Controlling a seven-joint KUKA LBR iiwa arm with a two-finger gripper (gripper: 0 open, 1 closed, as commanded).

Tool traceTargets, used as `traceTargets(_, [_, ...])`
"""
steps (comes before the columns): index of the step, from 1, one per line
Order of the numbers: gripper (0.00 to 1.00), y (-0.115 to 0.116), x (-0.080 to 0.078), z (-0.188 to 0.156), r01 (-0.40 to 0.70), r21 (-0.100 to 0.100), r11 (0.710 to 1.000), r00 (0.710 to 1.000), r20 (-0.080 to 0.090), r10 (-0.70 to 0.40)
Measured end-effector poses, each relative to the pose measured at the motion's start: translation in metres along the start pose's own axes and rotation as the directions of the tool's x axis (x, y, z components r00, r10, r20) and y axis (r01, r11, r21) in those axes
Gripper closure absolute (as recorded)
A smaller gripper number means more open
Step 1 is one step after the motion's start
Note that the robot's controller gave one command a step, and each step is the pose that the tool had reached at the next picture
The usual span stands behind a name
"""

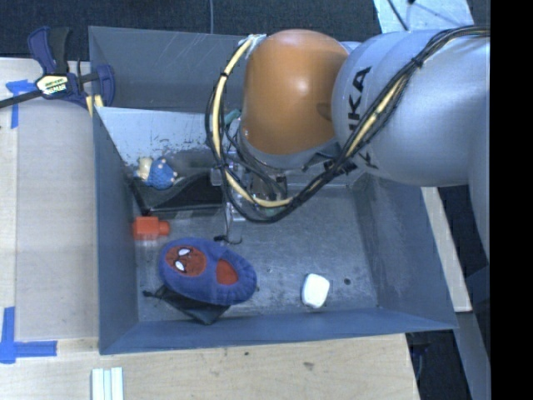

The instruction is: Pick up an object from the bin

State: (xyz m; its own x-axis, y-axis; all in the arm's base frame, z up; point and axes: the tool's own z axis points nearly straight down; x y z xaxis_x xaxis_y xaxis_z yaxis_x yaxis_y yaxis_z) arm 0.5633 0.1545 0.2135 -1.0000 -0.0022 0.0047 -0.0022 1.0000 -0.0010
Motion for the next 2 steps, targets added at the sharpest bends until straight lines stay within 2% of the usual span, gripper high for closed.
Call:
traceTargets(1, [0.00,0.0175,0.0561,0.1356,0.210,0.000,0.978,0.978,0.012,-0.210])
traceTargets(2, [1.00,0.0180,0.0526,0.1301,0.207,-0.002,0.978,0.978,0.020,-0.207])
